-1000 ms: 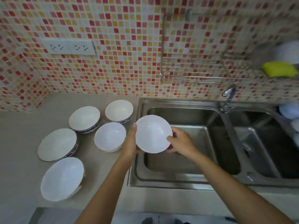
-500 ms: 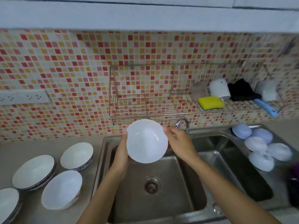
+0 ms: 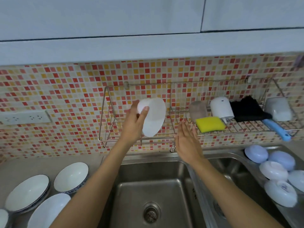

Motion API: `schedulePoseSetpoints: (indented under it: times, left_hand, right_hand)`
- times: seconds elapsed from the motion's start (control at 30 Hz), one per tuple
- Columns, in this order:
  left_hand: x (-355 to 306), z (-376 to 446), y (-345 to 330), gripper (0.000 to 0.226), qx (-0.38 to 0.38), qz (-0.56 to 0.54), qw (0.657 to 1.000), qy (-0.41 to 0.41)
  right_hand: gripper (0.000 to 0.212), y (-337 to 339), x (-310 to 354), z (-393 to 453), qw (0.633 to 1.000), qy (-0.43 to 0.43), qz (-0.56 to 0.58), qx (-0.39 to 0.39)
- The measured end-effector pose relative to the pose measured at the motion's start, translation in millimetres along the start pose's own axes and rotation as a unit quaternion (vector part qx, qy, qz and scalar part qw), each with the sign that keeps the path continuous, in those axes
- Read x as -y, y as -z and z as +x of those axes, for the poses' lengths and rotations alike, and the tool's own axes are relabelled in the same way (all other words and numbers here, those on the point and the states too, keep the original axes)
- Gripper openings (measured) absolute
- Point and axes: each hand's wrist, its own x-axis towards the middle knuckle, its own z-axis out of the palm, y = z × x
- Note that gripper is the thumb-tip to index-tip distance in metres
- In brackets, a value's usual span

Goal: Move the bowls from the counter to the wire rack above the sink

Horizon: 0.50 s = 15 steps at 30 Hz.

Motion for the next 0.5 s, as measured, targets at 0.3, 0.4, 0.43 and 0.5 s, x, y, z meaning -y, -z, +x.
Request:
schedulePoseSetpoints:
  times: [0.3,0.4,0.43,0.5]
  left_hand:
    - [55.9,30.8,-45.5,0.079,0.16,0.431,0.875,-0.151]
    - [58.1,35.8,-53.1,0.082,0.158,0.419,0.881,-0.156]
    - [57.0,37.0,-54.2,0.083,0.155,0.416,0.883,-0.154]
    - [58.5,37.7,-54.6,0.084,0.146,0.418,0.882,-0.16]
  right_hand:
    - [0.065,-17.4,-1.7,2.7,0.999,-0.005,-0.005,-0.044]
    - [0.061,-21.0,-0.1,1.7,0.998,-0.008,-0.012,-0.061]
    - [0.061,-21.7,0.0,1.5,0.998,-0.006,-0.015,-0.062]
    - [0.061,-22.4,-0.7,1.5,0.998,-0.003,-0.017,-0.063]
